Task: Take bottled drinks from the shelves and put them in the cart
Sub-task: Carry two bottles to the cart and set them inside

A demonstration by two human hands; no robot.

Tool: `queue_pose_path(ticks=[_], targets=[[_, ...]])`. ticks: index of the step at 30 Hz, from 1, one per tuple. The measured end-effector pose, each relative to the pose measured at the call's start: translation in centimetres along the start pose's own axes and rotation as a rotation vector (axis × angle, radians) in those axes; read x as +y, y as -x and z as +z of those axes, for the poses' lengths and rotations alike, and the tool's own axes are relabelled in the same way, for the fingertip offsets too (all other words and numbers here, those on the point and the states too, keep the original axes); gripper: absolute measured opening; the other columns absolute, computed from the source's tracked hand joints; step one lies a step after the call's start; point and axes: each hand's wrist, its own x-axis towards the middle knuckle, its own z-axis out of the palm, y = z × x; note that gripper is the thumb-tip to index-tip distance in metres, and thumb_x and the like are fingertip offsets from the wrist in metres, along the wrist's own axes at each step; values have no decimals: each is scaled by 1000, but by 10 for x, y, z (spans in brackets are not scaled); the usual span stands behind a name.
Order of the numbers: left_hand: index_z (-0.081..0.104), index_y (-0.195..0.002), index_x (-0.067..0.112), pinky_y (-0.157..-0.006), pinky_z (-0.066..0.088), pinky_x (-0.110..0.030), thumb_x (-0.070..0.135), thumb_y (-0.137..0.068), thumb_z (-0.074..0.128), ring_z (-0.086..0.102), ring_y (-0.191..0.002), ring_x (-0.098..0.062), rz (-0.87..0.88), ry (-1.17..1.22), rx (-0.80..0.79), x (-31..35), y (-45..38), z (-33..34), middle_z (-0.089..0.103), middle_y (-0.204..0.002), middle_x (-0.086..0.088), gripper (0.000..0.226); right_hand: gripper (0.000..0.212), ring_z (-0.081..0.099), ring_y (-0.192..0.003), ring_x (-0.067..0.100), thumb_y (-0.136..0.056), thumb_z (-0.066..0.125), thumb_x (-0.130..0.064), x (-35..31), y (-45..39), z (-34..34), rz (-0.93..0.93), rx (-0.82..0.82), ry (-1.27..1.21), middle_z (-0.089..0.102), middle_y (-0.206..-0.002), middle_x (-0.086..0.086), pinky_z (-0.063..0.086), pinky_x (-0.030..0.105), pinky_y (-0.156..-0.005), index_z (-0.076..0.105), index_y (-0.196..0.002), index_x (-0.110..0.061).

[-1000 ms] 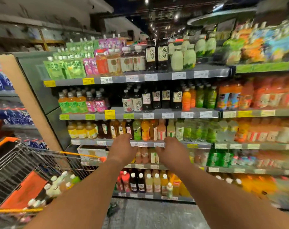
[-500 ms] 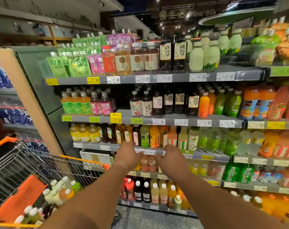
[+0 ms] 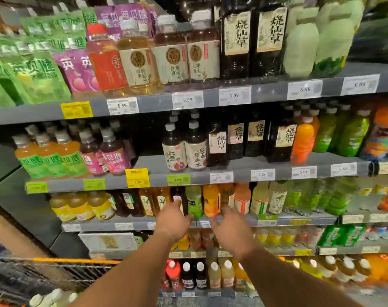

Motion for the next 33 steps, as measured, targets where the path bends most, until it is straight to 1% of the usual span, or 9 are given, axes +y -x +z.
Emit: queue_pose_path(ticks=[2, 4, 10, 14, 19, 22, 26, 31, 33], targets=[[40, -150, 16, -113, 35, -37, 50, -90, 62, 42, -137, -28, 20, 17, -29, -2, -25, 9, 43, -151, -7, 72, 36, 60, -90, 22, -90, 52, -44, -5, -25, 12, 40, -17, -43, 60, -104, 3, 48, 30, -77, 55, -116, -18], [36, -151, 15, -116, 31, -36, 48, -91, 62, 37, -140, -27, 36, 48, -37, 1, -50, 16, 38, -154, -7, 73, 41, 59, -94, 25, -92, 53, -40, -8, -54, 24, 57, -34, -46, 60, -109, 7, 43, 29, -74, 51, -123, -15], [50, -137, 10, -108, 41, -43, 36, -88, 65, 51, -127, -35, 35, 171, -42, 15, -105, 39, 52, -136, -15, 57, 57, 55, -117, 30, -94, 52, -49, -11, -114, 52, 110, -32, 8, 47, -128, 12, 43, 35, -92, 41, -131, -7], [61, -121, 6, -97, 50, -39, 38, -89, 65, 61, -112, -37, -48, 259, 4, 18, -120, 54, 64, -122, -17, 45, 57, 54, -118, 31, -93, 55, -48, -10, -132, 61, 110, -1, -37, 42, -131, 10, 43, 38, -96, 42, -131, -8], [65, -110, 2, -90, 53, -37, 40, -90, 66, 65, -103, -35, -107, 281, 7, 18, -132, 59, 69, -108, -17, 43, 50, 60, -109, 33, -93, 60, -43, -9, -150, 66, 158, 0, -90, 54, -120, 18, 47, 34, -90, 54, -117, -1], [61, -122, 4, -95, 51, -38, 43, -90, 66, 61, -110, -36, -79, 235, 14, 17, -133, 60, 63, -120, -17, 50, 51, 60, -108, 34, -91, 63, -43, -8, -150, 68, 162, 22, -105, 52, -121, 17, 47, 34, -90, 54, -118, -1], [55, -134, 17, -105, 43, -39, 48, -88, 66, 51, -124, -32, -10, 225, 50, 6, -121, 64, 44, -136, -6, 57, 45, 59, -108, 31, -87, 70, -35, -2, -139, 73, 110, 110, -170, 40, -135, 10, 45, 34, -93, 56, -118, -6], [52, -128, 23, -103, 41, -40, 44, -88, 68, 50, -121, -26, 81, 231, 83, -10, -105, 69, 55, -127, -1, 48, 46, 58, -104, 31, -84, 72, -32, 5, -118, 79, 22, 147, -216, 47, -127, 7, 43, 32, -81, 53, -123, -17], [45, -134, 26, -104, 42, -40, 39, -90, 67, 52, -122, -24, 53, 320, 38, -14, -99, 71, 57, -131, 0, 51, 55, 55, -113, 29, -86, 69, -35, 7, -113, 83, 17, 92, -193, 45, -136, 4, 45, 35, -86, 45, -135, -22]])
